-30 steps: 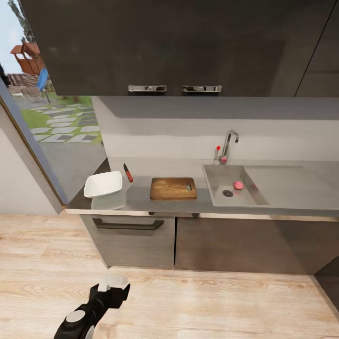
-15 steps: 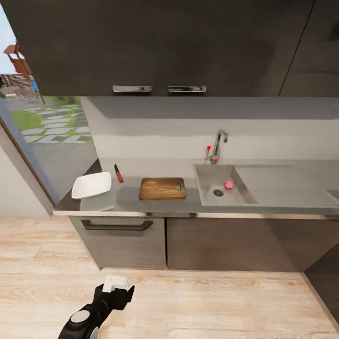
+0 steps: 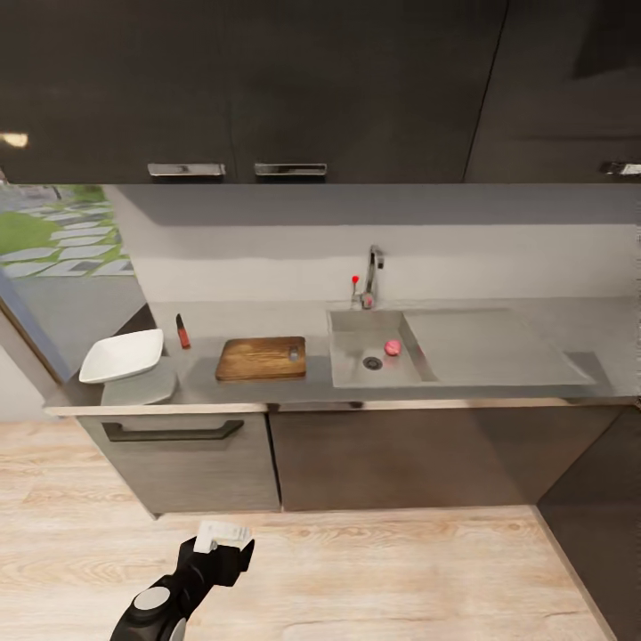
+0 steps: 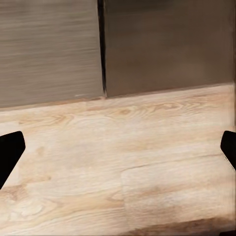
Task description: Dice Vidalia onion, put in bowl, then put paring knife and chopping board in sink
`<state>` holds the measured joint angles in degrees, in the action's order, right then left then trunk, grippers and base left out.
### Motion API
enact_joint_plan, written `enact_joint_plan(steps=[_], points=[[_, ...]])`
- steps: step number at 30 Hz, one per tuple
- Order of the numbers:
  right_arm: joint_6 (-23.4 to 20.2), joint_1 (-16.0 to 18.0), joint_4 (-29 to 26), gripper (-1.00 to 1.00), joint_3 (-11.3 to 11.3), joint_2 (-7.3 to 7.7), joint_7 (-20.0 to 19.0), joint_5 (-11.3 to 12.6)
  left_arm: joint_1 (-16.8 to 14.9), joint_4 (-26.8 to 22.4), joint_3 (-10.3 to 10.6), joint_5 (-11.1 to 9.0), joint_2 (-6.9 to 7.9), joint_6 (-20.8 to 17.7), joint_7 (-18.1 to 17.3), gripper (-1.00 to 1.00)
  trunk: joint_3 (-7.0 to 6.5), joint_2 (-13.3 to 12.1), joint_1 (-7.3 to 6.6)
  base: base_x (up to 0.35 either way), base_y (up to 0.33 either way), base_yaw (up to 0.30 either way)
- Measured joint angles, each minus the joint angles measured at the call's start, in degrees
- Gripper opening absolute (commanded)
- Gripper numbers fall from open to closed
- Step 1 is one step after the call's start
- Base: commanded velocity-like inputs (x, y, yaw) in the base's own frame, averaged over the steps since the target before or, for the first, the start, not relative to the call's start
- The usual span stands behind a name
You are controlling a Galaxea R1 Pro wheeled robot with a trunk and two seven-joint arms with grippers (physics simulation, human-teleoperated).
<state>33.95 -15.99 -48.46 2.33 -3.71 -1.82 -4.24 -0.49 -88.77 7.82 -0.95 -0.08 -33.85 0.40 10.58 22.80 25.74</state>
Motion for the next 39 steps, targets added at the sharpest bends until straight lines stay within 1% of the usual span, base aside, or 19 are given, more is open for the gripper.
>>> enact_joint_plan(steps=[26, 28, 31, 32, 33, 34, 35, 36, 38, 39], points=[[0.1, 0.0, 1.2, 1.0, 0.0, -0.09, 0.3, 0.0, 0.0, 0.0, 0.0, 0.0, -0.02, 0.0, 0.0, 1.0, 0.0, 0.0, 0.0, 0.0, -0.31, 0.0], [0.1, 0.0, 1.2, 1.0, 0.0, -0.09, 0.3, 0.0, 0.0, 0.0, 0.0, 0.0, -0.14, -0.1, 0.0, 1.0, 0.0, 0.0, 0.0, 0.0, -0.167, 0.0], [0.1, 0.0, 1.3, 1.0, 0.0, -0.07, 0.3, 0.0, -0.1, 0.0, 0.0, 0.0, -1.33, -0.6, 0.1, 1.0, 0.0, 0.0, 0.0, 0.0, -0.059, 0.0], [0.0, 0.0, 1.3, 1.0, 0.0, -0.03, 0.3, 0.0, -0.8, 0.0, 0.0, 0.0, -3.23, -2.3, 0.1, 1.0, 0.0, 0.0, 0.0, 0.0, -0.017, 0.0], [0.0, 0.0, 1.4, 1.0, 0.0, -0.02, 0.3, 0.0, -1.8, 0.0, 0.0, 0.1, -4.24, -3.7, 0.1, 1.0, 0.0, 0.0, 0.01, 0.0, -0.014, 0.0], [0.0, 0.0, 1.4, 1.0, 0.0, -0.02, 0.3, 0.0, -2.7, 0.0, 0.0, 0.1, -4.65, -4.6, 0.1, 1.0, 0.0, 0.0, 0.0, 0.0, -0.009, 0.0], [0.0, 0.0, 1.5, 1.0, 0.0, -0.01, 0.3, 0.0, -4.6, 0.0, 0.0, 0.1, -5.21, -6.3, 0.1, 1.0, -0.01, 0.0, 0.01, 0.0, -0.007, 0.0], [0.0, 0.0, 1.5, 1.0, 0.0, -0.01, 0.3, 0.0, -5.8, 0.0, 0.1, 0.0, -5.42, -7.3, 0.1, 1.0, 0.0, 0.0, 0.01, 0.0, -0.005, 0.0], [0.1, 0.0, 1.5, 1.0, 0.0, -0.01, 0.3, 0.0, -10.4, 0.0, 0.3, -0.1, -6.05, -11.5, 0.1, 1.0, -0.01, 0.0, 0.01, 0.0, -0.001, 0.0], [0.1, 0.0, 1.5, 1.0, 0.0, 0.0, 0.3, -0.1, -15.5, 0.0, 0.5, -0.1, -7.22, -15.9, 0.1, 1.0, -0.02, 0.0, 0.0, 0.0, 0.0, 0.0]])
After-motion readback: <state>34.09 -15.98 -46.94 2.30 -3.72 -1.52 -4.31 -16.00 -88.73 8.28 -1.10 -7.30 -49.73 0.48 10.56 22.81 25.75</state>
